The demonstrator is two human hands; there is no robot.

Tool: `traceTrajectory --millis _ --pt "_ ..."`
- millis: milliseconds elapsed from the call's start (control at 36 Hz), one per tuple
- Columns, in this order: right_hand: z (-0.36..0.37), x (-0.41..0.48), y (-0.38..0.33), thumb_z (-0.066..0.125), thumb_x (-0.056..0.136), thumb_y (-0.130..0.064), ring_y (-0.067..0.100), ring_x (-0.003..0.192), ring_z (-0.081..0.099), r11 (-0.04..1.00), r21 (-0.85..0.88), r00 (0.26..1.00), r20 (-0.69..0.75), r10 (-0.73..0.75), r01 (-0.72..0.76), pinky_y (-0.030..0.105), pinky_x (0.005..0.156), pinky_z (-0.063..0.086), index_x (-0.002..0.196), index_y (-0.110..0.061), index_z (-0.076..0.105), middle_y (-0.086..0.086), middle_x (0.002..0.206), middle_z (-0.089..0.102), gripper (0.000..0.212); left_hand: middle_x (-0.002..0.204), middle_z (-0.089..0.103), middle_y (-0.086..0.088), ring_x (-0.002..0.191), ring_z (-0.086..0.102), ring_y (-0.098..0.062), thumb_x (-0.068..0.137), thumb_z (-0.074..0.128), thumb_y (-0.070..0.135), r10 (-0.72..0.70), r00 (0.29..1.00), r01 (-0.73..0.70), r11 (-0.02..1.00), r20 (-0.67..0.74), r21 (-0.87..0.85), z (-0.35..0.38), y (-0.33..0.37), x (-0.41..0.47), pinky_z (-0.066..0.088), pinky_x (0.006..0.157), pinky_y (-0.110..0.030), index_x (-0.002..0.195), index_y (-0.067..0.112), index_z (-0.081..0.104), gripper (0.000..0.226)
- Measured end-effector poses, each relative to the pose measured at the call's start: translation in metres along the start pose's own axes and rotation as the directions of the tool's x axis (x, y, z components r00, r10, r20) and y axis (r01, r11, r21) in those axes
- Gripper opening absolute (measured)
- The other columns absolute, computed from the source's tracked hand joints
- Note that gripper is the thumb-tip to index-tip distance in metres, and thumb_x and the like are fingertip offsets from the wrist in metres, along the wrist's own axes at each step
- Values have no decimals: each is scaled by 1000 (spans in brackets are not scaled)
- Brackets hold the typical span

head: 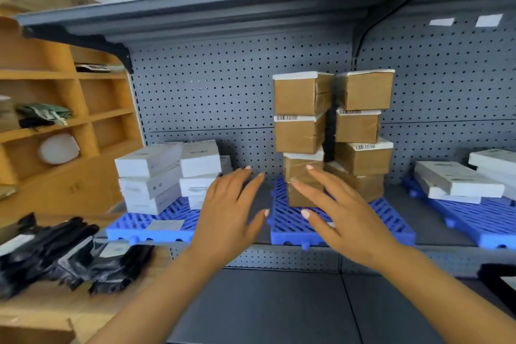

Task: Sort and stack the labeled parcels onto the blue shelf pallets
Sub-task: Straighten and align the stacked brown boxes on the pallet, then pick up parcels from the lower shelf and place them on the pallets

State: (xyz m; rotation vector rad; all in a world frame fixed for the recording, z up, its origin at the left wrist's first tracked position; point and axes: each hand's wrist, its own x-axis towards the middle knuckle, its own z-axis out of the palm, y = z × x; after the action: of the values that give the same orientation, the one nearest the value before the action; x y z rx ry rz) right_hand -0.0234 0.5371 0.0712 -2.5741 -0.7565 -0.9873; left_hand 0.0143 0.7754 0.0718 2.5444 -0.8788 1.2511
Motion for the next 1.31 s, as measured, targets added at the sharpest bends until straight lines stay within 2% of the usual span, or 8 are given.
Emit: traceTrajectory --millis 444,556,667,778,889,972,1167,1306 --pt "8 -35 7 30 96 -52 12 142 19 999 33 998 67 -5 3 30 105 26 145 -50 20 -12 157 13 49 136 50 -11 124 42 -27 90 51 43 -46 997 46 999 62 4 5 20 -36 40 102 -47 137 11 49 57" --pt "-8 -58 29 34 97 -48 15 140 24 1000 5 996 86 14 -14 28 102 29 146 -45 25 -7 157 19 50 136 50 -10 123 44 -27 90 53 42 -29 998 32 998 48 -55 22 58 -23 35 102 -42 137 13 47 55" --pt "-36 -89 64 35 97 -46 18 137 27 997 -61 995 86 53 -48 33 101 28 145 -37 32 -1 155 26 49 130 53 -11 120 45 -28 89 52 41 20 999 -17 995 28 -97 42 110 1 34 98 -40 131 11 51 51" --pt "-68 -126 113 32 97 -48 22 138 29 991 -89 986 120 113 -103 38 103 33 146 -40 29 -3 157 22 49 130 53 -11 120 46 -27 88 53 40 41 999 -38 990 18 -139 65 165 26 36 98 -40 132 12 50 52" --pt "-105 -162 160 27 97 -51 17 141 16 983 -144 980 145 137 -116 36 107 24 147 -43 23 -7 159 13 51 130 53 -11 119 44 -26 89 51 42 58 998 -54 983 19 -176 89 224 51 35 98 -39 135 12 48 55" --pt "-134 -183 192 29 97 -50 16 141 19 974 -174 977 131 167 -143 34 106 24 146 -44 22 -4 157 19 51 133 52 -11 118 47 -29 89 51 44 54 998 -44 978 44 -202 108 262 70 40 97 -45 136 13 49 56" --pt "-171 -218 248 29 97 -52 22 142 25 961 -193 964 136 228 -200 42 108 31 147 -45 20 -5 158 18 51 135 50 -11 122 43 -27 89 49 45 87 993 -65 967 81 -245 138 318 100 35 100 -41 137 11 48 58" --pt "-186 -232 275 28 97 -51 21 140 29 946 -212 958 91 270 -246 33 105 30 146 -43 24 -3 156 22 50 136 50 -10 123 45 -27 90 47 46 129 987 -99 958 95 -269 155 342 129 38 101 -43 136 10 49 59"
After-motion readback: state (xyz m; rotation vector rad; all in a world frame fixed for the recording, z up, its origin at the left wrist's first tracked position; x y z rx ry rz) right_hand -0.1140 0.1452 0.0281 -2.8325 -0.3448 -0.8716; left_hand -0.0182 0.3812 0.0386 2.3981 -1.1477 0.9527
